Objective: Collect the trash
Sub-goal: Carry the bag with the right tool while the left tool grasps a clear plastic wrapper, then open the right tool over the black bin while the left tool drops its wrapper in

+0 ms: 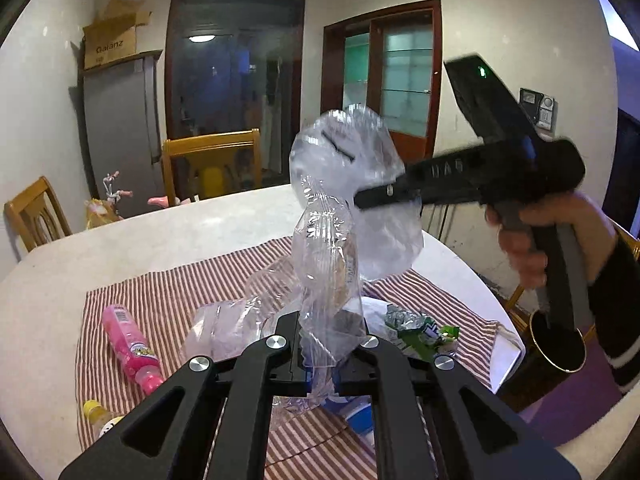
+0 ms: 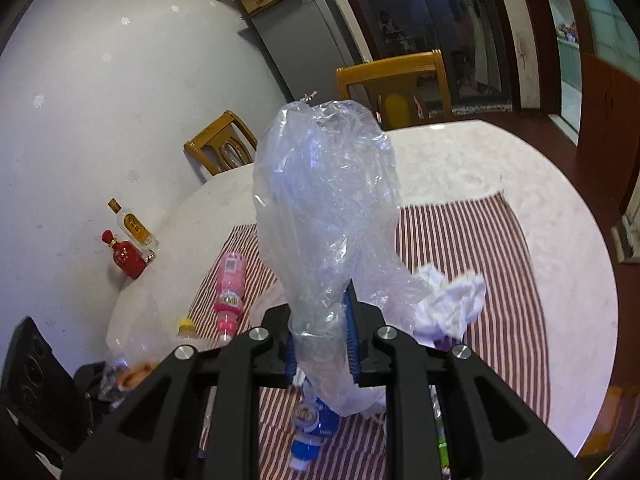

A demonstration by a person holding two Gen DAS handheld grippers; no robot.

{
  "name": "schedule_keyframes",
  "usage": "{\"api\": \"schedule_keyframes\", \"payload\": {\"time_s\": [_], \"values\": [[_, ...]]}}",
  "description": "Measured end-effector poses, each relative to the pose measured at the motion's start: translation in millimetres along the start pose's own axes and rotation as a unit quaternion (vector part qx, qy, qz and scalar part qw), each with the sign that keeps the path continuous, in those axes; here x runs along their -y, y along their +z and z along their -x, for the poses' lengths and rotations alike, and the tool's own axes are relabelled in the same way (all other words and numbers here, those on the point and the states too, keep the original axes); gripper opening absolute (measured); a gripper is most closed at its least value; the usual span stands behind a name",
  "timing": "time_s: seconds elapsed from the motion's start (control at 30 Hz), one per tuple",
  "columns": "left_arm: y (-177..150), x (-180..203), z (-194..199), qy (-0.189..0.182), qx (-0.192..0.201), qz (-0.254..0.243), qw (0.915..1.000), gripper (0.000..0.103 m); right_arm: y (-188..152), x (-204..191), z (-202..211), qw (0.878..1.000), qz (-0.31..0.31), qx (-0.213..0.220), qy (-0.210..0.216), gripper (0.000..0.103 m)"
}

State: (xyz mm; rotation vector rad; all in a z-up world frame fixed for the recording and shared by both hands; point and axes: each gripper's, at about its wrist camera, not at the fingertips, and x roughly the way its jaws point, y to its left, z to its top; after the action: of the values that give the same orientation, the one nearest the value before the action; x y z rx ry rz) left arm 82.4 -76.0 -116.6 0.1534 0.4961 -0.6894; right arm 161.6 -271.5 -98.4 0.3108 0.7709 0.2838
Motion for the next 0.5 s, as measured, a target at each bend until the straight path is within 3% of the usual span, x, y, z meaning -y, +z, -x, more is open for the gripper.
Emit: {"api": "schedule_keyframes", "payload": {"time_s": [0.13, 0.27, 0.37, 0.5], "values": [[13, 21, 1, -0.015, 0.007, -0.024, 0.9996, 0.005, -14, 26, 27, 0.998, -0.046, 0.035, 0.001, 0.017], [31, 53, -12, -0.064, 0.021, -0.045, 0.9967, 0.005, -37, 76, 91, 0.989, -0.107, 0.094, -0.049, 0.017], [43, 89, -29, -0.116, 0.032, -0.067, 0.9905, 0.005, -76, 130, 157, 0.968, -0.166, 0.126, -0.139, 0.017], [52, 146, -53, -0.200, 0.035, -0.090, 0.9751, 0.005, -144, 192, 234, 0.918, -0.245, 0.142, -0.278, 0.017]]}}
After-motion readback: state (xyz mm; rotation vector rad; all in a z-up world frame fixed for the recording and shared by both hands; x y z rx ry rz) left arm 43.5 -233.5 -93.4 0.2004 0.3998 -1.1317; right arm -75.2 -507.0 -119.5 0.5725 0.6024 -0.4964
